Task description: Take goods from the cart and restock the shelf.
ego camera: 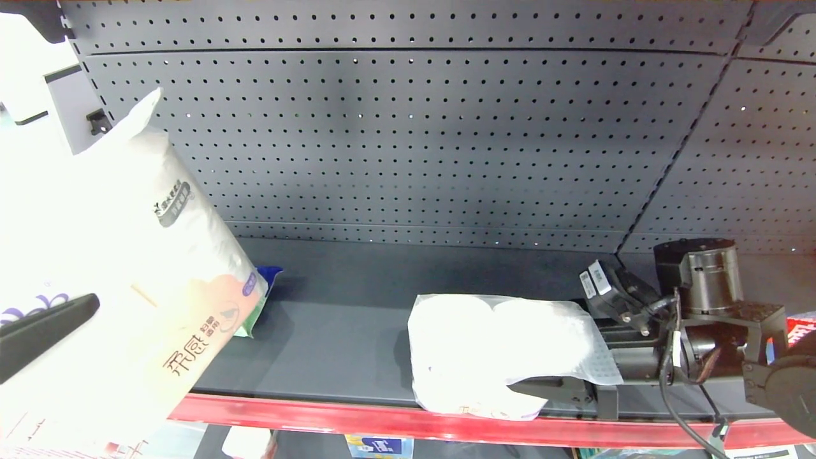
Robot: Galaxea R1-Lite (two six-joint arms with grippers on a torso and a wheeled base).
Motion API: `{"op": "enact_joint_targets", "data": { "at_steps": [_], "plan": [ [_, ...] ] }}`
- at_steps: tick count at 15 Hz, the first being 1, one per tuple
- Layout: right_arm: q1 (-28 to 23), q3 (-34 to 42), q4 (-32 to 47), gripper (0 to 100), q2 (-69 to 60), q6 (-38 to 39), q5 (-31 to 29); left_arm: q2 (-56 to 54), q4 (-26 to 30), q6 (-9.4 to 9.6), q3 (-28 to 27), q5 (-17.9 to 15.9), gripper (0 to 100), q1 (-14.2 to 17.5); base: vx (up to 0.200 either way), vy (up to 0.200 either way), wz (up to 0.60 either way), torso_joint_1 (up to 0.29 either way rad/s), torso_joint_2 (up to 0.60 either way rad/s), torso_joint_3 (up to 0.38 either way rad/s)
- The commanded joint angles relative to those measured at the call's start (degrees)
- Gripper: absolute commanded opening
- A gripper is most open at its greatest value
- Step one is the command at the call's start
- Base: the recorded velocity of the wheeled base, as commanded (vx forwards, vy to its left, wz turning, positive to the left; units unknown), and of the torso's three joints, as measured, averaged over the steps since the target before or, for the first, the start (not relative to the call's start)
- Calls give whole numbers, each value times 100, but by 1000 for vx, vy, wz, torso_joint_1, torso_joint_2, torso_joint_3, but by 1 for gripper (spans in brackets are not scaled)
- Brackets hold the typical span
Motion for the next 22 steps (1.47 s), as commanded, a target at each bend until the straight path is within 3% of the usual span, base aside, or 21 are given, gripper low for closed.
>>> {"op": "enact_joint_targets", "data": {
  "at_steps": [1,2,3,9,18,19,22],
  "plan": [
    [10,19,13,0,17,-17,-22,-1,-1,1,-1,-4,0,1,0,0,0,0,0,0],
    [1,19,13,0,17,-8,-22,-1,-1,1,-1,-4,0,1,0,0,0,0,0,0],
    [1,19,13,100,9,19,-22,-1,-1,1,-1,-4,0,1,0,0,0,0,0,0],
    [-184,54,13,100,-123,45,-224,25,-1,1,-9,-4,0,1,0,0,0,0,0,0],
    [-1546,1452,21,100,-2294,80,-233,421,-27,10,-27,-356,0,-25,0,0,0,0,0,0],
    [-1713,1610,30,100,-2654,80,-233,482,-27,36,-27,-452,0,-43,0,0,0,0,0,0],
    [-2346,2049,74,100,-4342,484,-409,816,-19,458,-45,-1076,0,-52,0,0,0,0,0,0]
  ]
}}
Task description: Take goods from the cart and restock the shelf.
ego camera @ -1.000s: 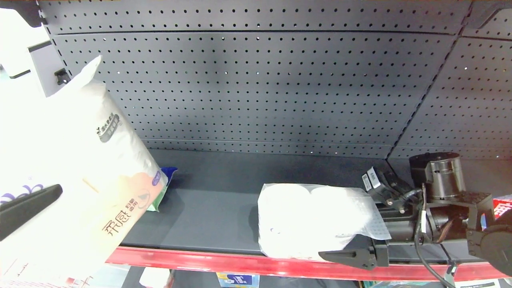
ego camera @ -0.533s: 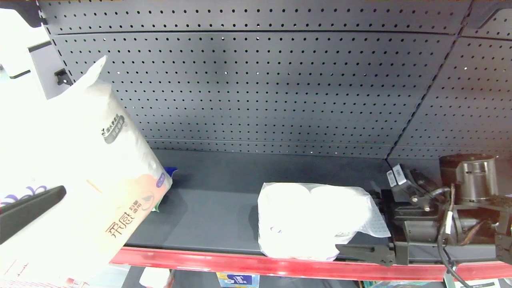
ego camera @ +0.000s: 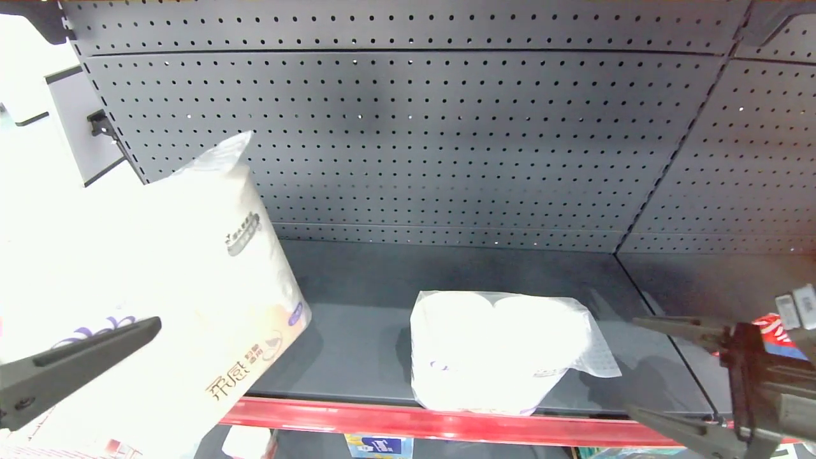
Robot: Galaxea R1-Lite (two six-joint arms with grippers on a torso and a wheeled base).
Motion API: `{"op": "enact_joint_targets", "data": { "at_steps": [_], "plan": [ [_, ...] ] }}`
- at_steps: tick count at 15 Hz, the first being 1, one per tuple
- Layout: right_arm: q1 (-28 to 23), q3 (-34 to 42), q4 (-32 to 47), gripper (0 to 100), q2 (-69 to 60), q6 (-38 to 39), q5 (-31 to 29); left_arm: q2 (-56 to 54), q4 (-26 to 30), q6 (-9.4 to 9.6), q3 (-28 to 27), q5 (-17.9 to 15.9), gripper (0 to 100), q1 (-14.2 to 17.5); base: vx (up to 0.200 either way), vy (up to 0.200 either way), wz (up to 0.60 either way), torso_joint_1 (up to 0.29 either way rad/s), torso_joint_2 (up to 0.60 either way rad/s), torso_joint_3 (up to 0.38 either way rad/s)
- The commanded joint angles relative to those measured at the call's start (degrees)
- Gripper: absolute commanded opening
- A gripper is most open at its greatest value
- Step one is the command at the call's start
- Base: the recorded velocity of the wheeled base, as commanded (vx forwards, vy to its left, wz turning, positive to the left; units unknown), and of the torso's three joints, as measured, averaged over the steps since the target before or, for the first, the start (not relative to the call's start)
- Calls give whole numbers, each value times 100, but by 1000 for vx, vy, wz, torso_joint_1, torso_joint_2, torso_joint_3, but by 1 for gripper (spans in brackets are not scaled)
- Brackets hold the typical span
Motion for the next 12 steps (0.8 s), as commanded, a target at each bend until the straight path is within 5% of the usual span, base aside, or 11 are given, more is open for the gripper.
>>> {"op": "enact_joint_targets", "data": {
  "at_steps": [1,3,7,9,12],
  "plan": [
    [-576,472,26,100,-1991,645,-257,397,-5,227,-29,-212,0,-4,0,0,0,0,0,0],
    [-576,709,43,100,-3230,1542,-969,881,-5,500,-231,-563,0,-4,0,0,0,0,0,0],
    [-655,1351,175,100,-4926,2456,-1409,2032,-278,913,-847,-1143,0,-4,0,0,0,0,0,0],
    [-981,1096,1274,100,-5647,2631,-1822,2718,-656,1203,-1110,-1381,0,-4,0,0,0,0,0,0],
    [-989,700,2390,100,-6227,2684,-1883,3254,-832,1291,-1479,-1671,0,-13,0,0,0,0,0,0]
  ]
}}
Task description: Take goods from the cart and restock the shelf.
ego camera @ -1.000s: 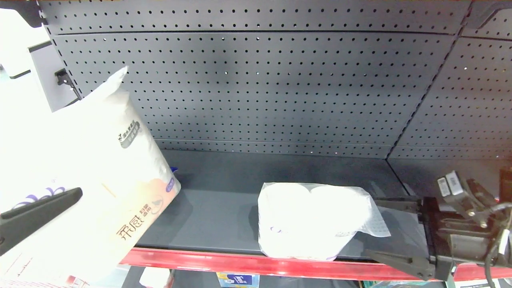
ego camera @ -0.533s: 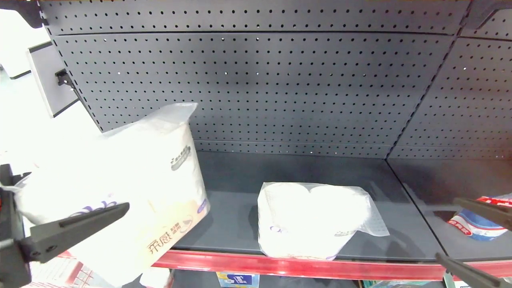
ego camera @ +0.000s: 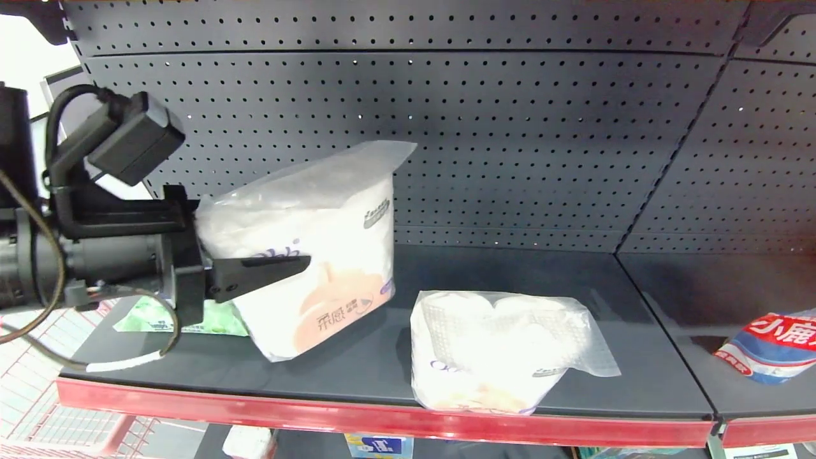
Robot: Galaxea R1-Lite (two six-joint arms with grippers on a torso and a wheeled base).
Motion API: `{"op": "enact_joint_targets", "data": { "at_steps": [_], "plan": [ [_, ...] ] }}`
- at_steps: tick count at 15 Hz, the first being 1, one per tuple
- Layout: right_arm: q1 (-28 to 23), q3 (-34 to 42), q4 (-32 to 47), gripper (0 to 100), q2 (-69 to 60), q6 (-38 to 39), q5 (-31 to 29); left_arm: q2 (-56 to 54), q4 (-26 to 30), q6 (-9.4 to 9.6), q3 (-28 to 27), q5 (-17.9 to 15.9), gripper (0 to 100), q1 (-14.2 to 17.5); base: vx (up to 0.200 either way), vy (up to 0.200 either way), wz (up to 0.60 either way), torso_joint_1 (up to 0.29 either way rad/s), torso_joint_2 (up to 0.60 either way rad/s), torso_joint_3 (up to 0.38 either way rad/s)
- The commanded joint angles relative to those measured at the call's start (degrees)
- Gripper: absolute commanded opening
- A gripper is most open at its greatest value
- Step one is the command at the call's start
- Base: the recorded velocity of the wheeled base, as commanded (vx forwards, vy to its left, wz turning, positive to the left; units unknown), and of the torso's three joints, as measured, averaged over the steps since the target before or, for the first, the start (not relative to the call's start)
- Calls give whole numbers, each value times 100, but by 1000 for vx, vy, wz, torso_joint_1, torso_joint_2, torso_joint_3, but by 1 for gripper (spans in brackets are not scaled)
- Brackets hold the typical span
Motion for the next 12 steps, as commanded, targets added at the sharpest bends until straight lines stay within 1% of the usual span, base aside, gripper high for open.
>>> {"op": "enact_joint_targets", "data": {
  "at_steps": [1,2,4,5,6,7,8,9,11,12],
  "plan": [
    [-73,-294,243,100,-633,54,-263,963,-107,63,-562,-407,0,-3,0,0,0,0,0,0],
    [-73,-268,243,100,-633,54,-325,1103,-134,72,-667,-538,0,-3,0,0,0,0,0,0],
    [-73,-224,261,100,-633,54,-430,1648,-353,283,-1028,-943,0,23,0,0,0,0,0,0],
    [-73,-207,261,100,-633,45,-430,1833,-441,292,-1168,-1145,0,50,0,0,0,0,0,0],
    [-73,-189,261,100,-633,45,-439,1921,-476,292,-1247,-1242,0,58,0,0,0,0,0,0],
    [-73,-171,261,100,-633,37,-448,2193,-512,300,-1485,-1479,0,58,0,0,0,0,0,0],
    [-73,-180,261,100,-625,28,-465,2369,-512,309,-1643,-1602,0,67,0,0,0,0,0,0],
    [-73,-180,261,100,-625,28,-465,2369,-512,309,-1643,-1602,0,67,0,0,0,0,0,0],
    [-81,-215,261,100,-625,10,-456,3037,-749,529,-2197,-2041,0,67,0,0,0,0,0,0],
    [-81,-215,261,100,-625,10,-456,3055,-749,529,-2214,-2059,0,67,0,0,0,0,0,0]
  ]
}}
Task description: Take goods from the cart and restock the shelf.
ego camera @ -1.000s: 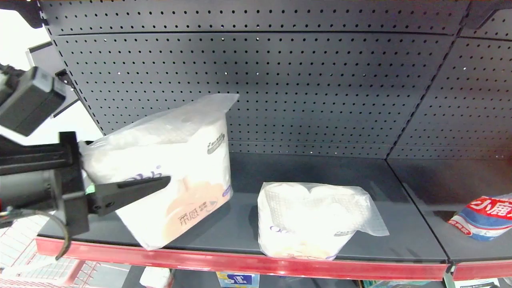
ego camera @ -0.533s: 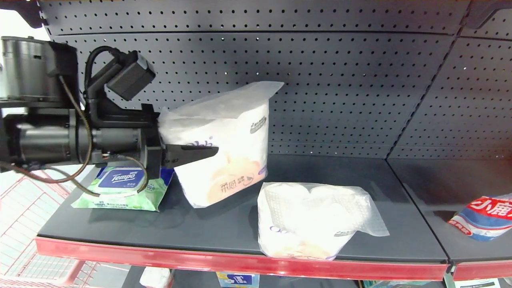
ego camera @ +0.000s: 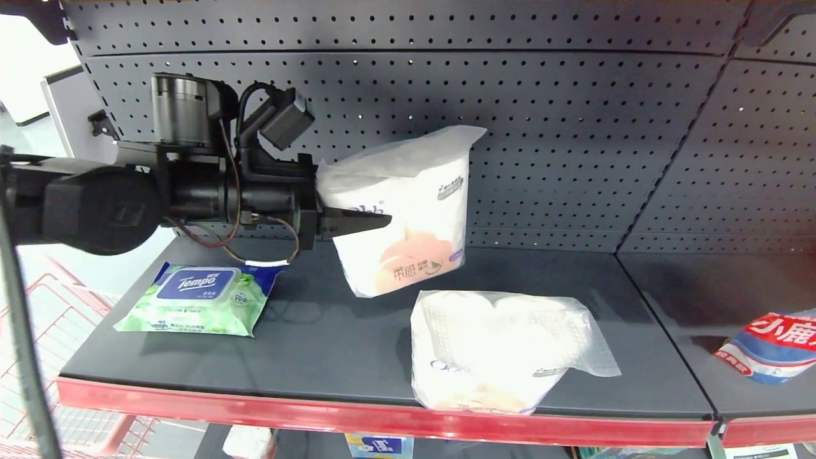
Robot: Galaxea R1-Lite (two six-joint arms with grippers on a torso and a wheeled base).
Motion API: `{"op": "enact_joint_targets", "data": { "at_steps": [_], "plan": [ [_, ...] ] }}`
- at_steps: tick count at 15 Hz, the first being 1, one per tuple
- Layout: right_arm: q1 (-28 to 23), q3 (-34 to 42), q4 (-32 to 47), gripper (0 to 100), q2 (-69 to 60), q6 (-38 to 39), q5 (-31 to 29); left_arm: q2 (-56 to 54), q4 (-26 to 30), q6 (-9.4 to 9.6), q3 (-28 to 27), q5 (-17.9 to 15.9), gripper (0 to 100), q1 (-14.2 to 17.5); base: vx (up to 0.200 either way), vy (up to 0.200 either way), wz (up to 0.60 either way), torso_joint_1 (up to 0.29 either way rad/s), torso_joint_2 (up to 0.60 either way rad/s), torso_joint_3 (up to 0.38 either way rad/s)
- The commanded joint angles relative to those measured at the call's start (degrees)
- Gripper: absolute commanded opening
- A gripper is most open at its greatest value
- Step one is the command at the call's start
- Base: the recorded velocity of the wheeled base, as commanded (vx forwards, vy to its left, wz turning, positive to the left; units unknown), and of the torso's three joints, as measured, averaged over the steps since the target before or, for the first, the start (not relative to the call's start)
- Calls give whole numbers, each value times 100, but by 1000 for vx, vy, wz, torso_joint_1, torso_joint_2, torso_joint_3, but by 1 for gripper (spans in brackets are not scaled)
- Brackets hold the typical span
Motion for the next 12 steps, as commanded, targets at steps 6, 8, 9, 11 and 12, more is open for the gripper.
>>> {"op": "enact_joint_targets", "data": {
  "at_steps": [6,8,9,11,12],
  "plan": [
    [0,-28,-1,100,31,-82,14,1154,-38,509,-709,-483,0,-60,0,0,0,0,0,0],
    [0,16,-1,100,31,-135,14,1365,-30,623,-937,-536,0,-95,0,0,0,0,0,0],
    [0,16,-1,100,31,-179,14,1461,-30,623,-1051,-580,0,-122,0,0,0,0,0,0],
    [0,33,-1,100,31,-197,23,1584,-38,641,-1174,-642,0,-175,0,0,0,0,0,0],
    [0,51,-1,100,31,-205,23,1602,-38,693,-1183,-659,0,-218,0,0,0,0,0,0]
  ]
}}
